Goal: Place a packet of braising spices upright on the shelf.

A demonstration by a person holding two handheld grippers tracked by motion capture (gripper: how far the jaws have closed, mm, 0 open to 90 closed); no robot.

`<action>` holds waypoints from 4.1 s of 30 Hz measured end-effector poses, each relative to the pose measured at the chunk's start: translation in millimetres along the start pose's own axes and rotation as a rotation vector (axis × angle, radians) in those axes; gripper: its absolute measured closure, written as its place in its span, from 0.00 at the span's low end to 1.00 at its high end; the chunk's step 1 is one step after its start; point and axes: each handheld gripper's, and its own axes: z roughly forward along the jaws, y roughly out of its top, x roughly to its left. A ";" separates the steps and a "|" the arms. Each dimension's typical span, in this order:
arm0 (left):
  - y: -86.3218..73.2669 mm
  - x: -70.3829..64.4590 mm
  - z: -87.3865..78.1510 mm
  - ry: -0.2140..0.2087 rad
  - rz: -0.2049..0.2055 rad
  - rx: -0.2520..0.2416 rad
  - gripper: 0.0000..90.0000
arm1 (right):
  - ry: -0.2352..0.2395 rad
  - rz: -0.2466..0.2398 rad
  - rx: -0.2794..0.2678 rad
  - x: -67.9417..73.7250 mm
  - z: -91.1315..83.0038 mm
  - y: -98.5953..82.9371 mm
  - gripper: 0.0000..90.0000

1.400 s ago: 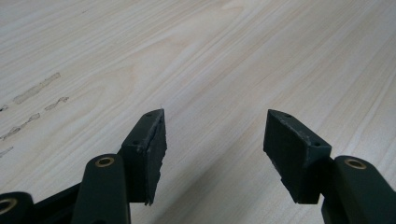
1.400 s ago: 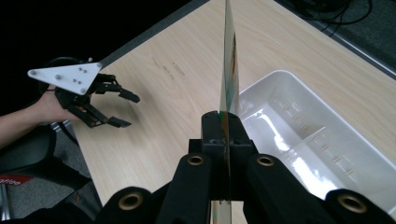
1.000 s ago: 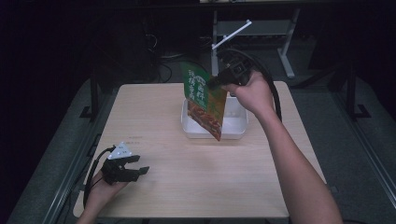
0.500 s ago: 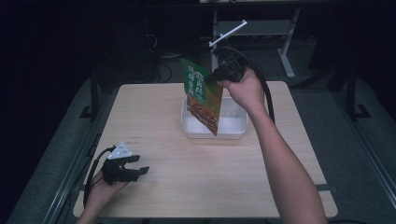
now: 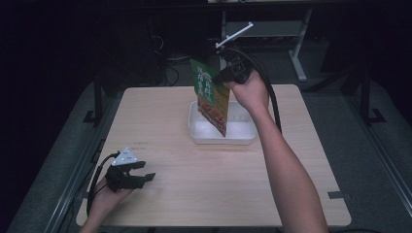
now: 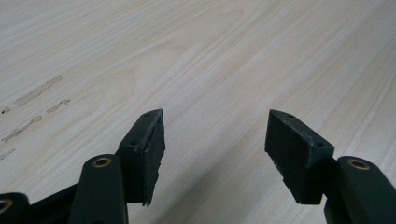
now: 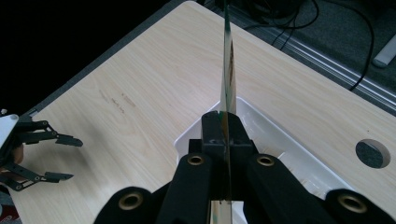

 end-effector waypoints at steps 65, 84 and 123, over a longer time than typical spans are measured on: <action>0.4 -0.6 -1.2 0.003 0.001 -0.014 0.41 | -0.048 0.009 0.051 -3.4 58.6 -4.5 0.97; 0.6 -1.4 0.4 0.000 0.000 -0.010 0.41 | -0.063 0.023 0.040 -12.9 45.4 -17.6 0.99; 0.6 -2.0 1.7 -0.001 -0.001 -0.008 0.41 | -0.039 0.064 0.001 -30.2 13.4 -53.3 0.59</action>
